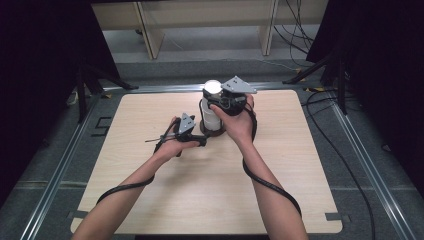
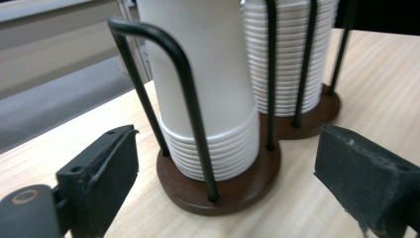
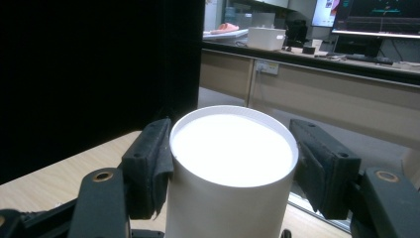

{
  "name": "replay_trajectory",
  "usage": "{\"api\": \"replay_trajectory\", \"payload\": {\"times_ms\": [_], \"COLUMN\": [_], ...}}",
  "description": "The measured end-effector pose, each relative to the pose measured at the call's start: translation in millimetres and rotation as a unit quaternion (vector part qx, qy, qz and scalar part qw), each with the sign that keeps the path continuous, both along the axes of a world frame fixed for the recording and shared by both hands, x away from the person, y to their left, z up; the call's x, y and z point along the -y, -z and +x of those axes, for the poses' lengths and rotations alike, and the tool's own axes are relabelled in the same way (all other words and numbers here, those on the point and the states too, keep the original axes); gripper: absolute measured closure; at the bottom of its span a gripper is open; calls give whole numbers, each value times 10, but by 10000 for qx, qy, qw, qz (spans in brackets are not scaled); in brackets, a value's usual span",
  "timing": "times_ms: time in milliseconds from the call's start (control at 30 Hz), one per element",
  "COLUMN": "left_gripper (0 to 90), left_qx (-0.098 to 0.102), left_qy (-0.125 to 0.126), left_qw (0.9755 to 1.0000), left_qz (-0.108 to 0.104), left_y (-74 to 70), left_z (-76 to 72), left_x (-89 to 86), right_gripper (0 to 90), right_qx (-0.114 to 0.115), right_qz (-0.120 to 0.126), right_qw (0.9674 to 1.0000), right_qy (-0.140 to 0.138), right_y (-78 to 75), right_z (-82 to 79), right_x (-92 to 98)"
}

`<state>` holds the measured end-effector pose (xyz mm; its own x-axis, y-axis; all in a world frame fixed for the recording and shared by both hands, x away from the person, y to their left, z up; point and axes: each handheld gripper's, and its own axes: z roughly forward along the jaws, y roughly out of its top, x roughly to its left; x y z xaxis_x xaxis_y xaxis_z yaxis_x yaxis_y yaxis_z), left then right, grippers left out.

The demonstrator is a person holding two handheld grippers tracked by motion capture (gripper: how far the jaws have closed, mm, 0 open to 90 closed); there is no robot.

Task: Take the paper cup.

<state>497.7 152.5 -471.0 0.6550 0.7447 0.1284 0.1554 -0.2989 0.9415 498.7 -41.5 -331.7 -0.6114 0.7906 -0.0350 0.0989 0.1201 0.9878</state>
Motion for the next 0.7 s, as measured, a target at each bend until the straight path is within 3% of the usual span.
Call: {"api": "replay_trajectory", "payload": {"times_ms": [33,67,200,367,400,700], "left_gripper": [80,78,72,69,69,78], "left_qx": [0,142,169,170,170,196], "left_qy": [0,32,114,272,272,391], "left_qw": [10000,9999,9998,9995,9995,9986], "left_qz": [0,-45,-88,-41,-41,-284], "left_y": [0,-10,-37,-74,-74,-133], "left_z": [0,-50,-153,-441,-441,-880], "left_x": [0,-17,-53,-130,-130,-273], "right_gripper": [361,361,360,361,361,360], "right_qx": [1,7,-111,-95,-95,-251], "right_qz": [-21,-4,40,134,134,159], "right_qw": [10000,10000,9999,9995,9995,9988], "right_qy": [-20,-56,-98,-284,-284,-388], "right_y": [3,11,38,123,123,379], "right_z": [-21,-36,-115,-295,-295,-662], "right_x": [12,21,59,154,154,362]}}
